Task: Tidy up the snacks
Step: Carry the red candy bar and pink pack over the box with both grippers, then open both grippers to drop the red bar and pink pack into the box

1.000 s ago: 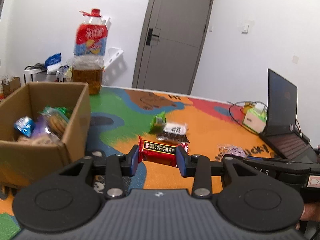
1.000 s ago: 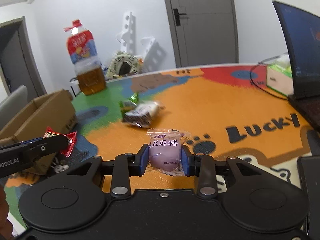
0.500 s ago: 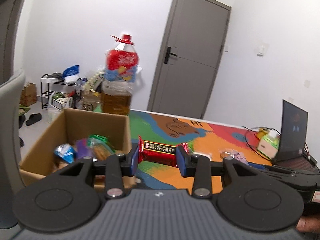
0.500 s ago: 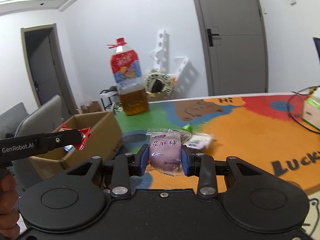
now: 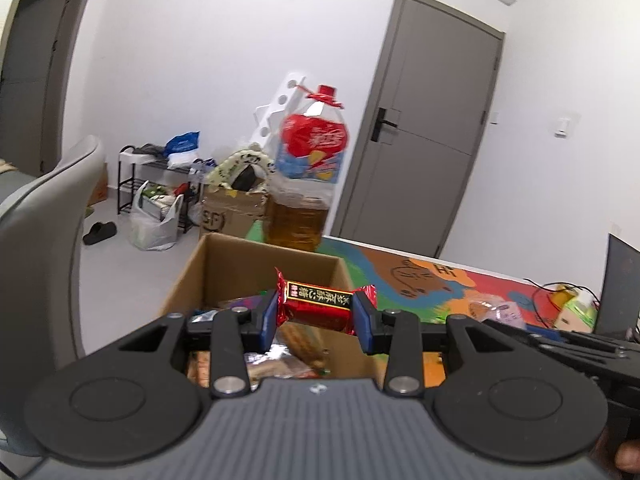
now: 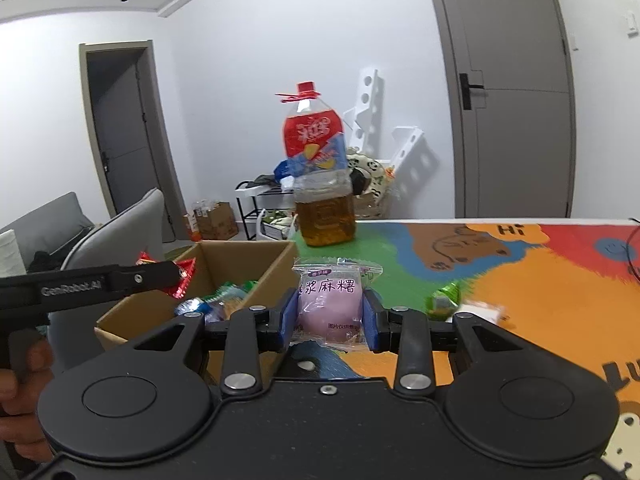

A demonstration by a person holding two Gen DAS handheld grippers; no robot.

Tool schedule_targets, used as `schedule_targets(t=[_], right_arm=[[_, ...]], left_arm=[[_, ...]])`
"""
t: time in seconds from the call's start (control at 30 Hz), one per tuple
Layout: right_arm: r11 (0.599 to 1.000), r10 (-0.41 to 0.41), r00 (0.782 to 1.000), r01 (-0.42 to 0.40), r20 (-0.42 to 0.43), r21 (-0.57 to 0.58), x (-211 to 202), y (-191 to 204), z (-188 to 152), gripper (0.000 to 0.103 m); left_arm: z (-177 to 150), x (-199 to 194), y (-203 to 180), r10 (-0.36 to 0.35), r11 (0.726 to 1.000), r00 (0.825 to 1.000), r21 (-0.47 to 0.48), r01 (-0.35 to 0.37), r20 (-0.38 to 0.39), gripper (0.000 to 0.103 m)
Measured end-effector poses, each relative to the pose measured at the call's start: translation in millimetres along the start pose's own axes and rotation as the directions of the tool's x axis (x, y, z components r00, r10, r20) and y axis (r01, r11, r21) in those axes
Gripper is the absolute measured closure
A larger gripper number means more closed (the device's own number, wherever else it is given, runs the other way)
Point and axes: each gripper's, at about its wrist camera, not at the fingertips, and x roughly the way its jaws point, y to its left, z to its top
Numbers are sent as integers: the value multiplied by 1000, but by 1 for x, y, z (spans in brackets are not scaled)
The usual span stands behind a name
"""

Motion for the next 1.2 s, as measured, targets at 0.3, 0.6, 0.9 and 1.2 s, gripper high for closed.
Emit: schedule_targets(t=[0.3,0.6,0.9,1.2], right_arm=[[999,40,999,-40,-9,-25,20,24,8,69],[992,117,993,-117,-17,-37,38,55,18,69],[984,176,984,-176,-6,9,40,66,20,63],[998,60,998,-61,23,30,20,41,16,23]], left_arm=[[0,11,30,42,996,998,-73,-45,-47,63],[6,-7,54,67,990,997,-118,-71,-33,53],[5,-15,66,81,987,996,-136,-85,-34,38],[2,-15,51,67,991,997,-112,-69,-24,19]])
